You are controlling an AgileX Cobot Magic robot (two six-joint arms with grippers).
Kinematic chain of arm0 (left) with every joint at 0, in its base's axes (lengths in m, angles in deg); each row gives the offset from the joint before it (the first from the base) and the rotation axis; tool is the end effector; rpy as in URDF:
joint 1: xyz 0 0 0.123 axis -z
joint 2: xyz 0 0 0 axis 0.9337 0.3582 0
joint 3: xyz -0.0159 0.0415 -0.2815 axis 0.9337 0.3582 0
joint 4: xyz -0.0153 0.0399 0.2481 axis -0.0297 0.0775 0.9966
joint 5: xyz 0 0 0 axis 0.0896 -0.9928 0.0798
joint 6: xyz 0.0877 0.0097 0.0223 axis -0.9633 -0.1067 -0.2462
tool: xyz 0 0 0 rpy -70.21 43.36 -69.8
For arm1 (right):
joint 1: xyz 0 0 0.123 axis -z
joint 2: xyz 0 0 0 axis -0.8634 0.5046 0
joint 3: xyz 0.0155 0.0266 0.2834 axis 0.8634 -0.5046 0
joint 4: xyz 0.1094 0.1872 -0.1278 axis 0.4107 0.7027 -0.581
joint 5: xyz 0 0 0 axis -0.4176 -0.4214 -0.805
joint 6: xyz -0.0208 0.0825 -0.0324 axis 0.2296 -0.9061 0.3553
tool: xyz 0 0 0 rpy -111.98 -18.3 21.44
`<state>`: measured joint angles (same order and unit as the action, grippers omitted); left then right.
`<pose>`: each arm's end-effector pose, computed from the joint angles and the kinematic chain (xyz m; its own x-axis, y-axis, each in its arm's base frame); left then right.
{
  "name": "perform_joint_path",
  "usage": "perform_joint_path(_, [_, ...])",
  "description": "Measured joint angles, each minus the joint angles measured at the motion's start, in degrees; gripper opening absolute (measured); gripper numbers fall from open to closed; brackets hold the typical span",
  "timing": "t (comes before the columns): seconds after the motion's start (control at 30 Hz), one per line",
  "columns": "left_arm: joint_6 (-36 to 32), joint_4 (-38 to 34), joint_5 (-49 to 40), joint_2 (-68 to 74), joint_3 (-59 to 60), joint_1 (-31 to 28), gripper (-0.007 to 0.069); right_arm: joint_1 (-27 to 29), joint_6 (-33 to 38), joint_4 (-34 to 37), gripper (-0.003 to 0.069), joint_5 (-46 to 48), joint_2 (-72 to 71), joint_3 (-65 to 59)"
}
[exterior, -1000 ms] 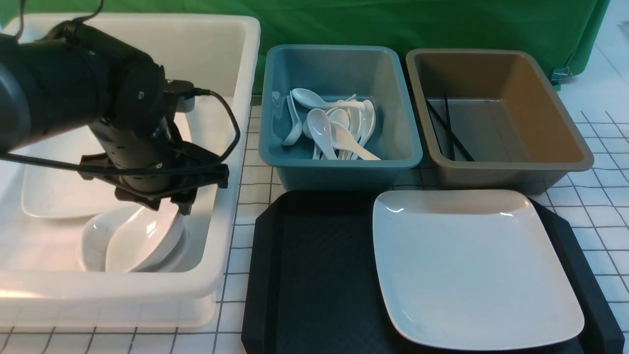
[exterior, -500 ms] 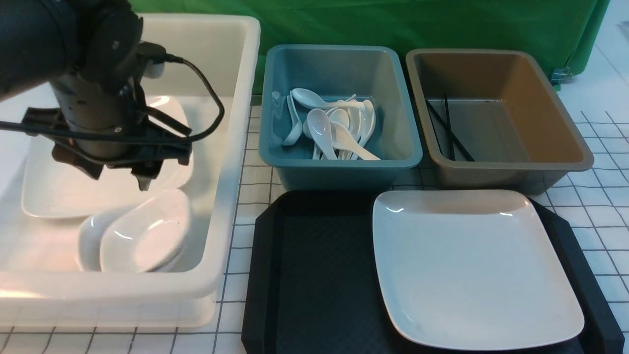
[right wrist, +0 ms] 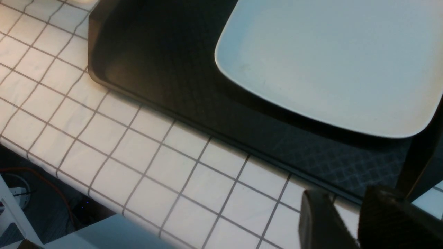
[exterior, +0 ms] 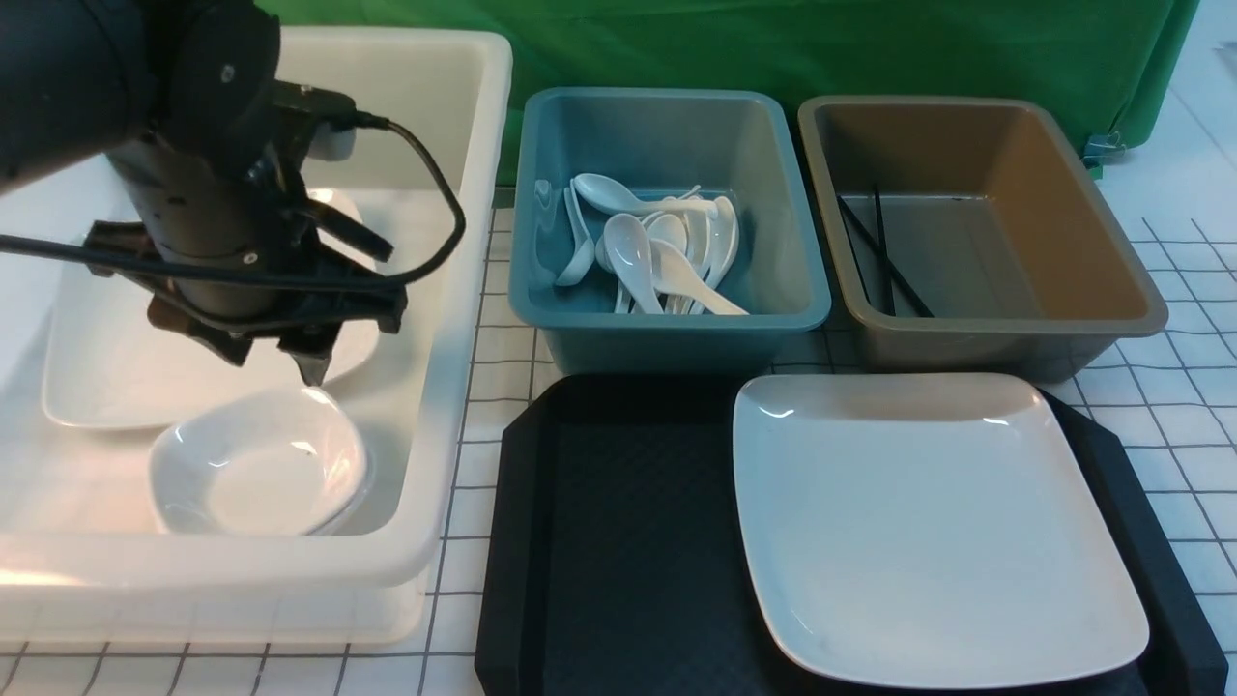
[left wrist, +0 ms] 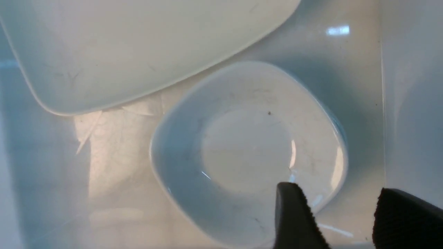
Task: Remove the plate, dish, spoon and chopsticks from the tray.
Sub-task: Use the left arm to grab a plate from the dinner plate
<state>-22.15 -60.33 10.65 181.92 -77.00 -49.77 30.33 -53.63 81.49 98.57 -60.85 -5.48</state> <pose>0.3145 -0.0886 0.2941 -0.9523 0.1113 -0.2840 0.0686 0.9854 0.1561 0.0595 0.0335 0.3386 -0.5556 -0.2435 -0.7950 -0.4578 0.8878 0.0480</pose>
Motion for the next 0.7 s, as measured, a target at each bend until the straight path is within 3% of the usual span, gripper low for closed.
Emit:
perform_joint_path(0.13, [-7.95, -13.89, -3.01, 0.00, 0.00, 0.16, 0.0089, 0.00, 0.00, 0.00, 0.0088, 0.43, 0.00, 0.00])
perform_joint_path(0.27, [-13.58, -24.85, -0.86, 0.00, 0.00, 3.43, 0.0004, 0.00, 0.00, 0.00, 0.0030, 0.55, 0.00, 0.00])
perform_joint_path(0.33, [-14.29, -28.44, 1.61, 0.00, 0.00, 4.98, 0.0003, 0.00, 0.00, 0.00, 0.0030, 0.59, 0.00, 0.00])
perform_joint_path(0.4, [-14.90, -35.43, 7.31, 0.39, 0.00, 11.02, 0.0011, 0.00, 0.00, 0.00, 0.0030, 0.59, 0.00, 0.00])
perform_joint_path(0.47, [-14.90, -37.90, 9.88, 1.31, 0.00, 15.60, 0.0036, 0.00, 0.00, 0.00, 0.0030, 0.59, 0.00, 0.00])
perform_joint_path(0.57, [-14.45, -37.00, 12.11, 2.43, 0.00, 18.99, 0.0076, 0.00, 0.00, 0.00, 0.0030, 0.66, 0.00, 0.00])
perform_joint_path(0.7, [-9.37, -28.97, 13.72, 3.44, 0.00, 21.53, 0.0190, 0.00, -0.25, 0.00, 0.0030, 1.16, 0.00, 0.00])
